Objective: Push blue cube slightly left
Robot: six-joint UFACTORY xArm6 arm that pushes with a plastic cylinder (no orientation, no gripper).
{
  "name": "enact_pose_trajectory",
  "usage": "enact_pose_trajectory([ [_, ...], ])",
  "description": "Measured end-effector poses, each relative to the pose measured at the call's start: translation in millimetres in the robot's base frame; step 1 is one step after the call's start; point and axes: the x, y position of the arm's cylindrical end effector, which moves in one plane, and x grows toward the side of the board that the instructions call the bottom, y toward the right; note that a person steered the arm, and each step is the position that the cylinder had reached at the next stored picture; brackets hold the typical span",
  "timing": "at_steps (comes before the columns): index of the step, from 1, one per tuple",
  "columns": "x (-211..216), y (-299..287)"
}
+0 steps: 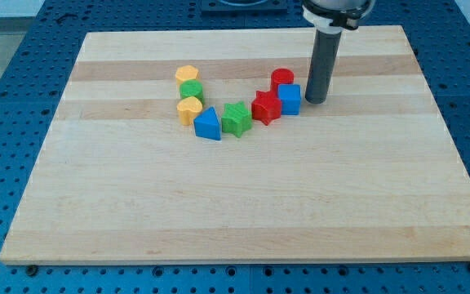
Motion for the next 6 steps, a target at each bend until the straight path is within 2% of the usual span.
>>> enact_pose_trajectory([
  [2, 16.5, -4.2],
  [6, 20.6, -25.3],
])
